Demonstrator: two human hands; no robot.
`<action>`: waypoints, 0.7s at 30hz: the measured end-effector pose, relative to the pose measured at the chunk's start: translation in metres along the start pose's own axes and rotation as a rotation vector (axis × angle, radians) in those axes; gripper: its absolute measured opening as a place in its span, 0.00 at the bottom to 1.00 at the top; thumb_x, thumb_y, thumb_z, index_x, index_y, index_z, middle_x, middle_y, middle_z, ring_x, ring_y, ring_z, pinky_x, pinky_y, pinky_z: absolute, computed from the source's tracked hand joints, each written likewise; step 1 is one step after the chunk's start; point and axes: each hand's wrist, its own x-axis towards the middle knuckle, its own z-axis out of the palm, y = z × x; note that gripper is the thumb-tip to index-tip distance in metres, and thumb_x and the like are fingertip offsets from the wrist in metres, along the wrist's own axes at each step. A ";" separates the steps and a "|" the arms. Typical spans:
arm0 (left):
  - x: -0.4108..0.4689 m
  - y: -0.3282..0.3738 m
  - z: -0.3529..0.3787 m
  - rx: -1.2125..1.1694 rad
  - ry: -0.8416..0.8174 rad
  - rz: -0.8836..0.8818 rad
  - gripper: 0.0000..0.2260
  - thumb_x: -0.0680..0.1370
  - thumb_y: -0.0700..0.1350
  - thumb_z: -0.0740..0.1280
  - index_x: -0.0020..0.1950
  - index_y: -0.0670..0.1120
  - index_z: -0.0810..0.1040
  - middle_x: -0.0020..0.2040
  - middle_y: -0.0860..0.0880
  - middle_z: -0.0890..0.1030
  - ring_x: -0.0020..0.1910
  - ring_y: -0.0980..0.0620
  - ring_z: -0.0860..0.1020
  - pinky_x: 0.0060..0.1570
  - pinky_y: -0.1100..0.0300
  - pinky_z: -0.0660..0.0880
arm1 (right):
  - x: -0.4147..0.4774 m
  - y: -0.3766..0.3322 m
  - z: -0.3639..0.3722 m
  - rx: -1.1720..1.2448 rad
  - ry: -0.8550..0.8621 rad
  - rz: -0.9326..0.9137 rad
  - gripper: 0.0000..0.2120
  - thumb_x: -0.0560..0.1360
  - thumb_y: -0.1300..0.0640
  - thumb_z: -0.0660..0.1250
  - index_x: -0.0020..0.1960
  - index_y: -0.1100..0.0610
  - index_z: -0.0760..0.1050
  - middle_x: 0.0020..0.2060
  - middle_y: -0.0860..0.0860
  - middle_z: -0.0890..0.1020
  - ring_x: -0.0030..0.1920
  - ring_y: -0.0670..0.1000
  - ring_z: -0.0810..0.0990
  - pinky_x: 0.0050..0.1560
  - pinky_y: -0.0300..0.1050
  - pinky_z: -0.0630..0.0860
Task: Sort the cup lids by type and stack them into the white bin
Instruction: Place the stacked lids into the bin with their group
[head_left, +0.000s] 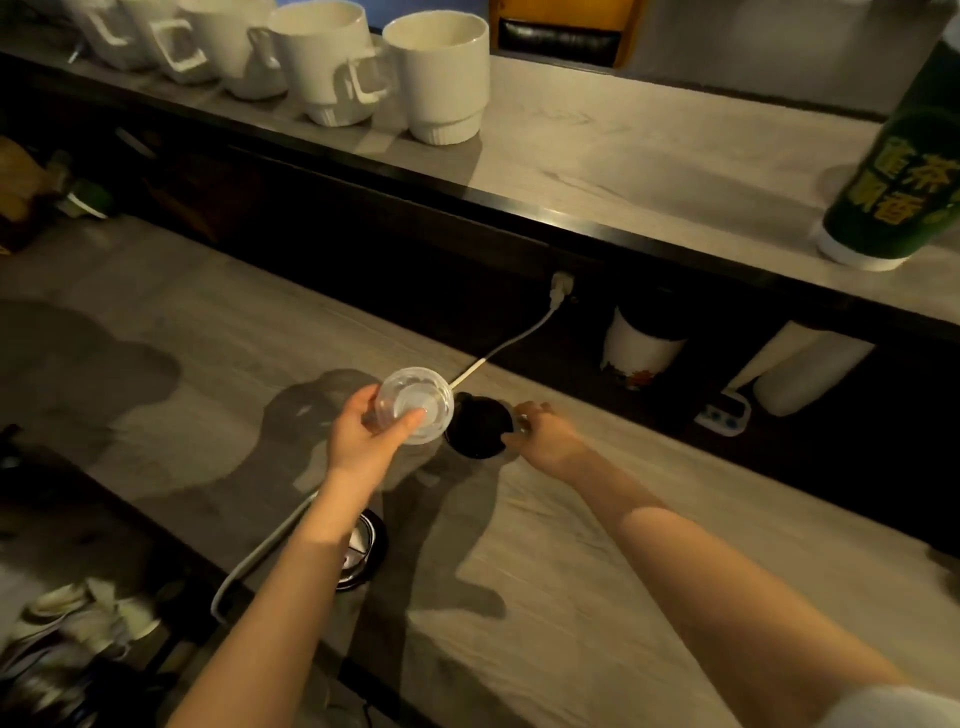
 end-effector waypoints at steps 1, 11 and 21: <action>0.006 -0.002 -0.003 0.007 0.017 0.013 0.25 0.70 0.38 0.73 0.65 0.38 0.71 0.52 0.47 0.76 0.50 0.50 0.76 0.36 0.74 0.71 | 0.008 -0.003 0.003 -0.037 -0.003 -0.013 0.27 0.76 0.51 0.65 0.73 0.53 0.61 0.67 0.55 0.67 0.65 0.56 0.69 0.63 0.49 0.68; 0.021 -0.014 -0.004 0.037 0.020 0.005 0.29 0.69 0.42 0.75 0.67 0.40 0.70 0.58 0.43 0.78 0.53 0.50 0.77 0.47 0.64 0.72 | 0.037 -0.016 0.035 -0.348 0.092 -0.055 0.41 0.66 0.41 0.72 0.72 0.55 0.59 0.70 0.53 0.63 0.71 0.57 0.59 0.71 0.56 0.58; -0.013 0.004 0.004 0.044 -0.069 -0.006 0.26 0.72 0.42 0.73 0.68 0.43 0.69 0.55 0.50 0.75 0.50 0.56 0.75 0.45 0.66 0.70 | -0.025 0.021 0.013 0.133 0.180 -0.140 0.42 0.64 0.51 0.76 0.72 0.54 0.58 0.65 0.52 0.69 0.66 0.52 0.68 0.65 0.46 0.69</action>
